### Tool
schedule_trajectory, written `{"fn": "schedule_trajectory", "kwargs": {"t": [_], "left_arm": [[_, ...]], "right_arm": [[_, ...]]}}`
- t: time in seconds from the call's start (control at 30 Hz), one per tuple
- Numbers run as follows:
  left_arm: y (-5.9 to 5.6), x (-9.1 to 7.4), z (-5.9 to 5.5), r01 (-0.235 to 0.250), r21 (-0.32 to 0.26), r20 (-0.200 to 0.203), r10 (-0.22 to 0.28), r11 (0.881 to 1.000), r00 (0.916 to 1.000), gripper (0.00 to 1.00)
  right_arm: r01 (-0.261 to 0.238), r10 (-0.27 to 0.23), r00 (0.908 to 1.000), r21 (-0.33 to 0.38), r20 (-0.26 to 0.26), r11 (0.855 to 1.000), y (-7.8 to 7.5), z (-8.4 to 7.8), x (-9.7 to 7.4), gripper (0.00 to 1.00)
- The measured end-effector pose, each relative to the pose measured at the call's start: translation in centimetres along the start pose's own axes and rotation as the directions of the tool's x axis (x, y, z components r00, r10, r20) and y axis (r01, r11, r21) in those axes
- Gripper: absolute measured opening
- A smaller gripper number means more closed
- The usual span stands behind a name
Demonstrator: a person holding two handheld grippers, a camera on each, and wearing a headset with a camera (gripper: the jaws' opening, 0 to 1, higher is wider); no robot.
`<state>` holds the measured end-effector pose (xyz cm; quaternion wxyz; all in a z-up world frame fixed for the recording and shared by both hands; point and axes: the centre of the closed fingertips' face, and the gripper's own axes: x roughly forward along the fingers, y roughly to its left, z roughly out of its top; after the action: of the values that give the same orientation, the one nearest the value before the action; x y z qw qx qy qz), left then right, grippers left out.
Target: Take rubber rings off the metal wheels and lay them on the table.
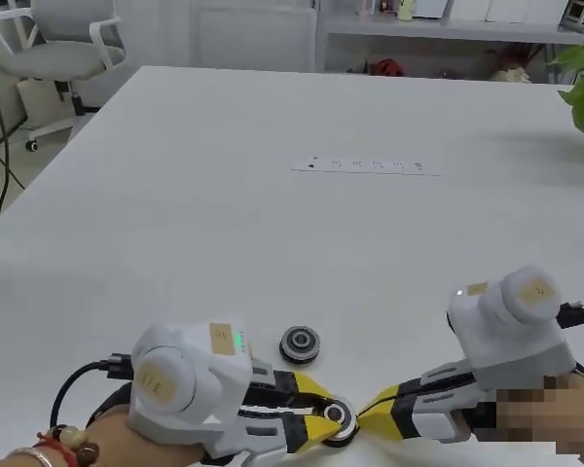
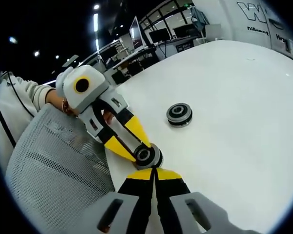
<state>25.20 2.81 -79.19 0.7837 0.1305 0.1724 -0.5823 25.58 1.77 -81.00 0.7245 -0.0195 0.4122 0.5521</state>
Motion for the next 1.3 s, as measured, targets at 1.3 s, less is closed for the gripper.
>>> {"fn": "schedule_trajectory", "kwargs": {"t": [1.3], "left_arm": [[1.8,2.3,0.9,0.053,-0.026,-0.059,-0.054,0.998,0.9968,0.13]], "right_arm": [[0.085,-0.087,0.9935,0.039,0.073,0.996,-3.1,1.0,-1.6,0.00]]}}
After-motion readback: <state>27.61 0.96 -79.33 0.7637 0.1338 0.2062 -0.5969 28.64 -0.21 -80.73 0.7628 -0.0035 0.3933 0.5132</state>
